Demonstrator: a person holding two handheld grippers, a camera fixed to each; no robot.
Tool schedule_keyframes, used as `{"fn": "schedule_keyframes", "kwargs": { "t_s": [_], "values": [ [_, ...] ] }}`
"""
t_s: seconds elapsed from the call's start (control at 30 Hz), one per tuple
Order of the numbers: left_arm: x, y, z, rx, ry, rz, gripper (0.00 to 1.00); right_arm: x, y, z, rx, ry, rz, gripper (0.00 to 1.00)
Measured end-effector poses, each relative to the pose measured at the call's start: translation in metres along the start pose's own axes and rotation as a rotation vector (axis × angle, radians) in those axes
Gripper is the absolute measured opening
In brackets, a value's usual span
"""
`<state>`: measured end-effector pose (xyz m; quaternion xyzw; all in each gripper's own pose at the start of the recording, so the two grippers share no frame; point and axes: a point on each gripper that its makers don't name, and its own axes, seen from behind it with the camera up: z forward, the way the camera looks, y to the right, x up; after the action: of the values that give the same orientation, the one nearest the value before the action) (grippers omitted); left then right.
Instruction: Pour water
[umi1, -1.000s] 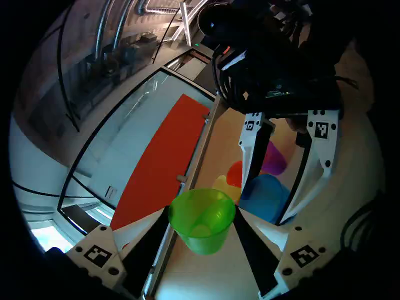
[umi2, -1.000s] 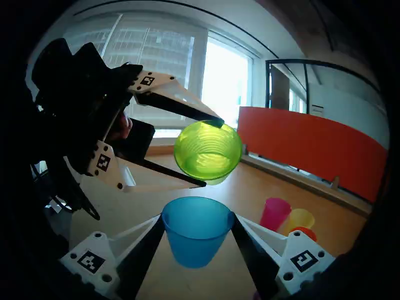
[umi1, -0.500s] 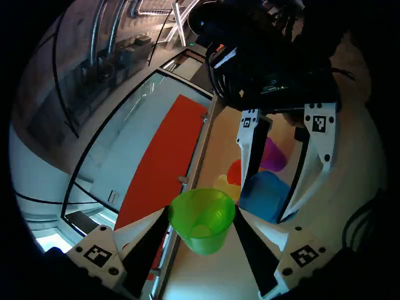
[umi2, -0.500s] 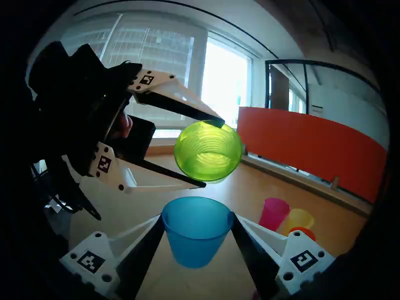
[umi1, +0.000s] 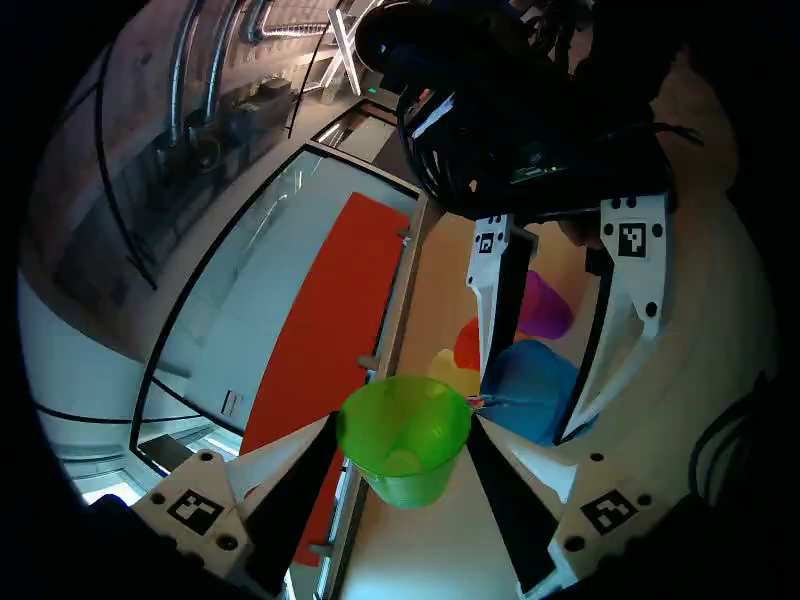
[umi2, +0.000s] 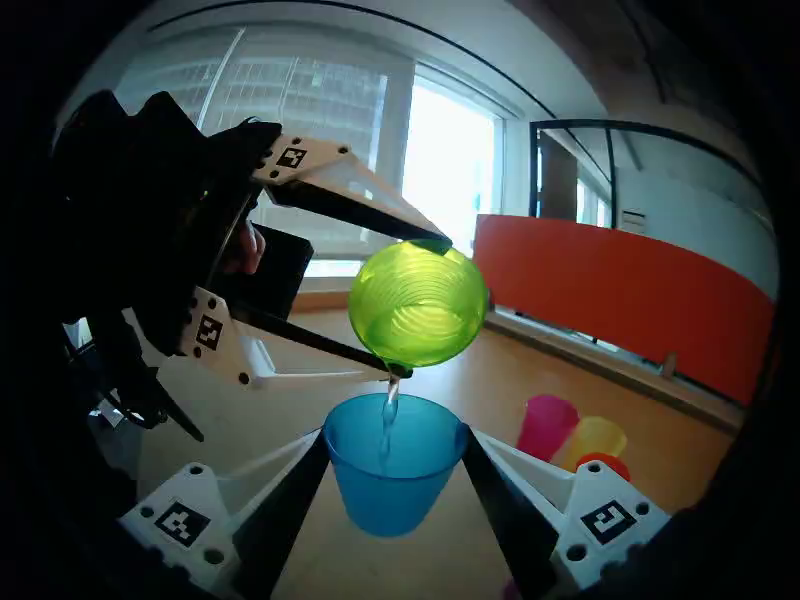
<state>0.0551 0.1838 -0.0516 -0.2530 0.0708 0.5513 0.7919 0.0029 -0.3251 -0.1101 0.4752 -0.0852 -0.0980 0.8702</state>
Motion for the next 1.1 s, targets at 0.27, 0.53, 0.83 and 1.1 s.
{"fn": "schedule_keyframes", "kwargs": {
  "t_s": [0.27,0.53,0.83,1.1],
  "values": [
    [0.0031,0.0001,-0.0006,0.003,0.001,0.012,0.88,0.0001,0.0000,-0.0015,-0.001,0.002,0.000,0.94],
    [0.0056,0.0009,-0.0001,0.000,0.006,0.035,0.88,-0.0001,0.0003,-0.0023,-0.002,0.004,0.000,0.94],
    [0.0055,0.0007,0.0007,0.005,0.003,0.058,0.88,0.0001,0.0000,-0.0031,-0.003,0.006,-0.001,0.95],
    [0.0078,0.0015,0.0011,0.008,0.005,0.074,0.88,0.0009,0.0000,-0.0032,-0.003,0.008,-0.003,0.95]
  ]
}}
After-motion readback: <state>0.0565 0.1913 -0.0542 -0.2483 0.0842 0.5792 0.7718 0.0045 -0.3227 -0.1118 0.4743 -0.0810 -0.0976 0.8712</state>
